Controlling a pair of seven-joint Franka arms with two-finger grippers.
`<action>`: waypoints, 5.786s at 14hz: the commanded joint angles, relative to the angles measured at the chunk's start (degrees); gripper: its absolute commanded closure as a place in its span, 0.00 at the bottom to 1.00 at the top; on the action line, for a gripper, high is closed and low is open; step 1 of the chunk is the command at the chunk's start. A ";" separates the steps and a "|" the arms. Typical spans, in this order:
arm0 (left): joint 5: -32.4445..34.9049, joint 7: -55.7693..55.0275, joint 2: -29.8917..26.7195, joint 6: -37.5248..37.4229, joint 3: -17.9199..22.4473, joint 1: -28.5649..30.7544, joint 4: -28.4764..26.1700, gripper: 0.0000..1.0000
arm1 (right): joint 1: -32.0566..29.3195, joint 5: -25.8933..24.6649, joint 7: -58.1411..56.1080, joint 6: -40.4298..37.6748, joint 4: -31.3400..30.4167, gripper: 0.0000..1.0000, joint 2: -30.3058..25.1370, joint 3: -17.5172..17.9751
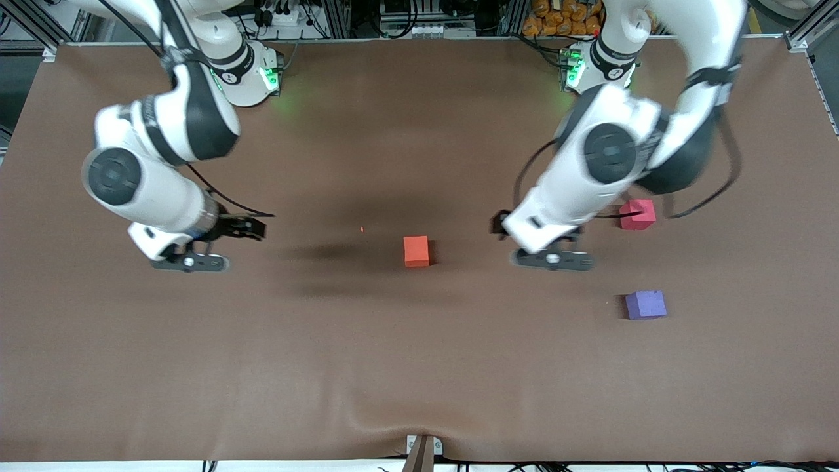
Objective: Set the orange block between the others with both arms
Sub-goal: 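Lower the left gripper onto the orange cube while the right gripper withdraws, then close the left gripper on the orange cube, then carry the orange cube with the left gripper toward the pink cube, then lower the orange cube between the pink and purple cubes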
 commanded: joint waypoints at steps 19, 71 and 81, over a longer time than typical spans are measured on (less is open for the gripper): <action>3.31 -31.48 24.45 19.03 11.36 -23.36 11.12 0.00 | -14.84 -0.89 -10.73 -26.65 19.18 0.00 -9.08 1.07; 2.78 34.08 -9.56 32.39 10.92 25.16 -40.47 1.00 | -16.69 -0.36 -11.69 -27.54 17.07 0.00 -8.29 1.16; 0.94 32.94 -4.98 37.76 9.08 25.69 -40.30 1.00 | -16.51 -0.27 -11.69 -27.18 17.07 0.00 -7.94 1.16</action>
